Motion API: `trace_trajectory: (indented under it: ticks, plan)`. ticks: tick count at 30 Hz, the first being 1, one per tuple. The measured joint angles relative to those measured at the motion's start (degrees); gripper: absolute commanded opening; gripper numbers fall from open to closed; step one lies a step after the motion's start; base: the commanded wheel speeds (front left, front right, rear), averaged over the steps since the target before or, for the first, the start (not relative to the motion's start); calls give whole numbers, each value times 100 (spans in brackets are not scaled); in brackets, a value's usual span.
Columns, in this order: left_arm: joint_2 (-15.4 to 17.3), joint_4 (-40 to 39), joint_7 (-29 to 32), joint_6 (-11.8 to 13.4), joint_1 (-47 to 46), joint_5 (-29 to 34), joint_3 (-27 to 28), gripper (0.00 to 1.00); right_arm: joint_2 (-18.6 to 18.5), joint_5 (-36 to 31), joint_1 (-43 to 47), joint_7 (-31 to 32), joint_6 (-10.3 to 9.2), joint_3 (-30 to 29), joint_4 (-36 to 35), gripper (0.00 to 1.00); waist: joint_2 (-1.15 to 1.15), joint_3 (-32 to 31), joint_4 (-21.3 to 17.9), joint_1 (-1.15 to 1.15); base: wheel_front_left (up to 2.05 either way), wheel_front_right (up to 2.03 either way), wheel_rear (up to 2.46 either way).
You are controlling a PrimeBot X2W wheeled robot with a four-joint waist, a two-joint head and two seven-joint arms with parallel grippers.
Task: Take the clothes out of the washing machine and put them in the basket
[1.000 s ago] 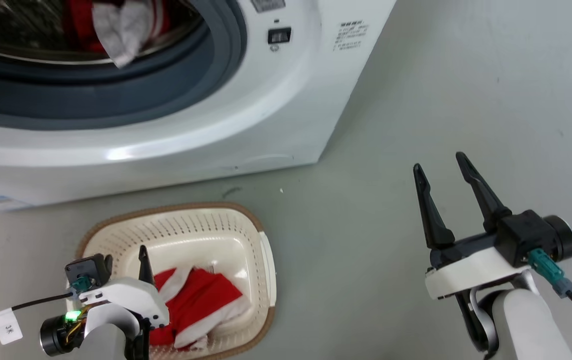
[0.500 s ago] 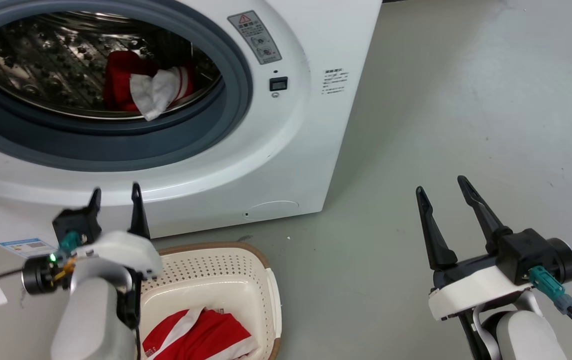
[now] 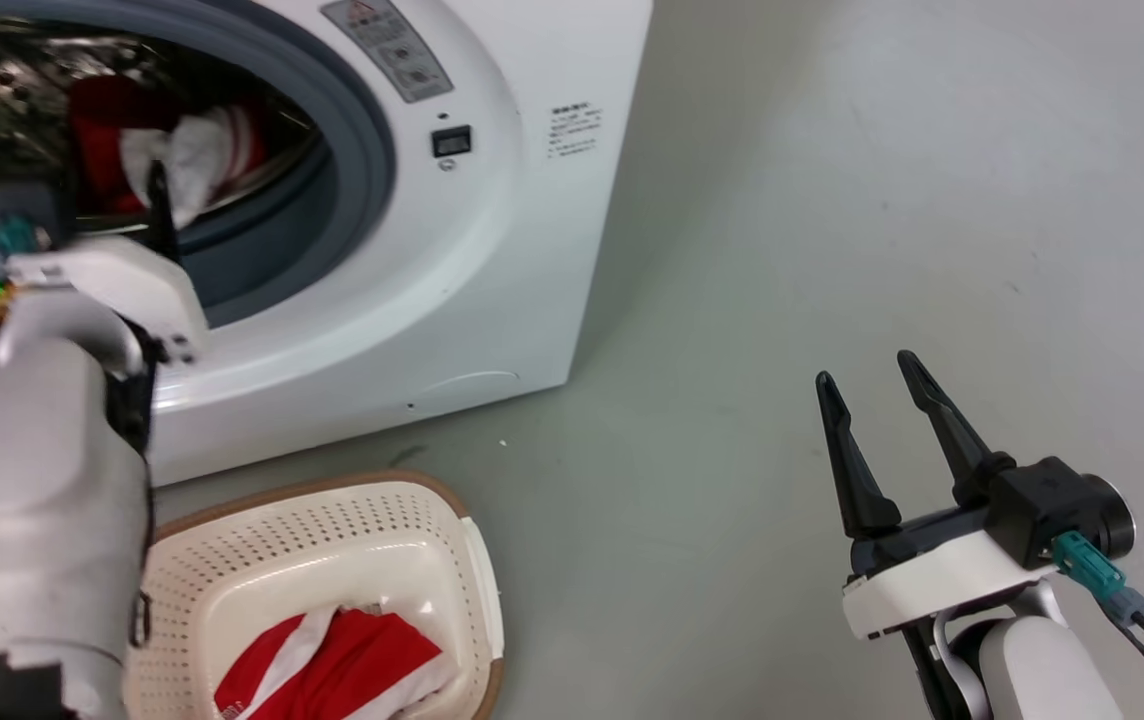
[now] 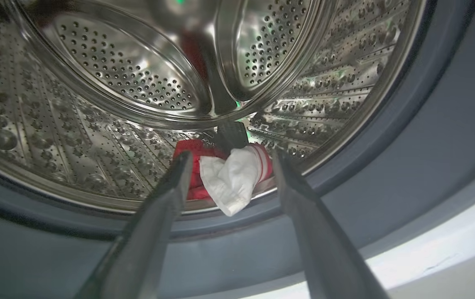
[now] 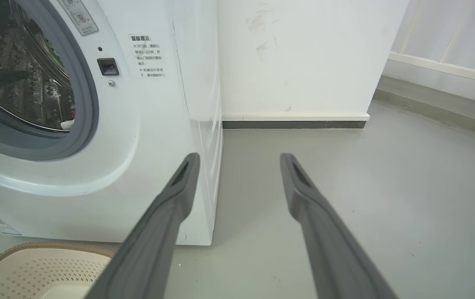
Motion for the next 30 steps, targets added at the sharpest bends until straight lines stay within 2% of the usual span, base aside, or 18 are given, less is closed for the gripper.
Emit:
trace_trajectory:
  ticks: [11,19,23,30]
  plan:
    - [864,846,903,-99,-1523,257,-267,100,-3,424,-378,-255,0,212,213,100,0,844,-493,1,0,0,0]
    - [1403,1166,1889,-265,-2613,419,-533,100,-7,801,-701,-290,0,481,270,100,0,1611,-837,1,0,0,0]
    - [1551,1243,2439,-349,-3192,433,-719,100,-5,914,-765,-298,0,573,232,100,0,1950,-992,2,0,0,0]
    - [1562,1327,3553,-386,-3870,190,-1178,100,-2,1004,-862,-298,0,691,153,100,0,2353,-1186,2,0,0,0]
